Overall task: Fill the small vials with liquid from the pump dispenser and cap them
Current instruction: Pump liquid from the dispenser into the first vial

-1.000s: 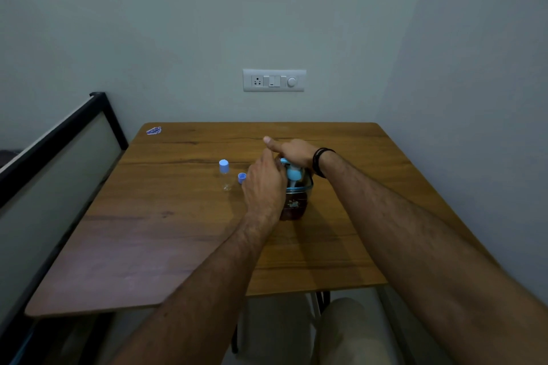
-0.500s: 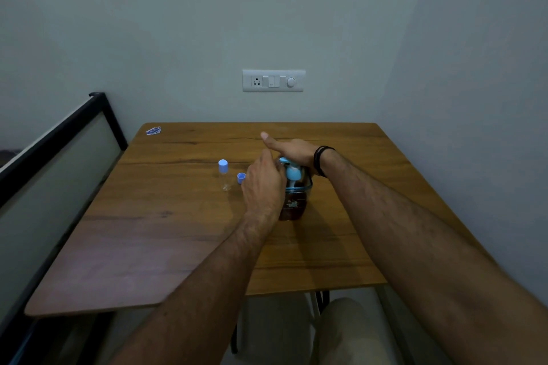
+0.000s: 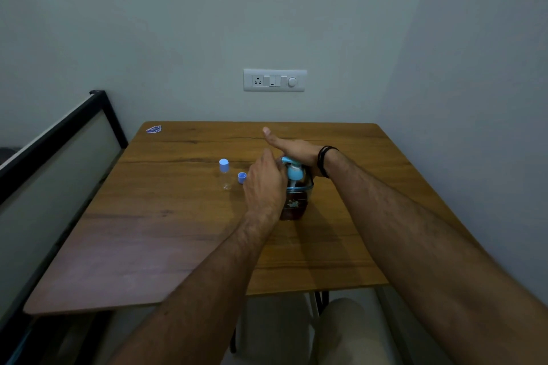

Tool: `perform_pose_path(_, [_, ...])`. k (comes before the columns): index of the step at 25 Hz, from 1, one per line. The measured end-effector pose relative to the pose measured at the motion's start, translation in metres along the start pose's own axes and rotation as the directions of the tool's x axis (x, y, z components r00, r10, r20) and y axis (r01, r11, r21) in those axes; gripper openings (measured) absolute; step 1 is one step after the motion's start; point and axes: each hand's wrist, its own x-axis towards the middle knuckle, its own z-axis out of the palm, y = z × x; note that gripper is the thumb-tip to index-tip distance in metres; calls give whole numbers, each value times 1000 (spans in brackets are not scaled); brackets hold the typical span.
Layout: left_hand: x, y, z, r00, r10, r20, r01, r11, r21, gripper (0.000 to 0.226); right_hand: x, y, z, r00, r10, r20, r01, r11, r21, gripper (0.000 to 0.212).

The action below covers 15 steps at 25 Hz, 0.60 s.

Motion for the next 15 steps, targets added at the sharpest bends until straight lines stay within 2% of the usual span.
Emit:
perform_pose_path(2, [0, 1, -2, 1000, -3, -4, 3, 1000, 5, 13, 0, 0, 1, 999, -29, -25, 29, 1000, -8, 113])
perform_pose_path(5, [2, 0, -1, 1000, -7, -3, 7, 1000, -20, 16, 2, 0, 3, 994, -62, -91, 56, 996, -67, 79])
perform_pose_path(6, [2, 1, -1, 1000, -7, -1, 7, 1000, -27, 17, 2, 0, 3, 994, -55, -99, 47, 996, -80, 75])
perform_pose_path(7, [2, 0, -2, 1000, -10, 0, 10, 1000, -29, 17, 2, 0, 3, 995, -42, -91, 35, 996, -79, 80])
perform_pose_path(11, [0, -1, -1, 1000, 5, 2, -5, 1000, -19, 15, 1, 1, 2, 1000, -7, -14, 7, 1000, 6, 119])
perform_pose_path(13, [1, 1, -1, 1000, -7, -3, 7, 1000, -8, 14, -1, 0, 5, 998, -39, -42, 39, 999, -17, 110])
perform_pose_path(15, [2, 1, -1, 1000, -9, -2, 9, 1000, -6, 14, -1, -1, 6, 993, -57, -106, 52, 997, -55, 86])
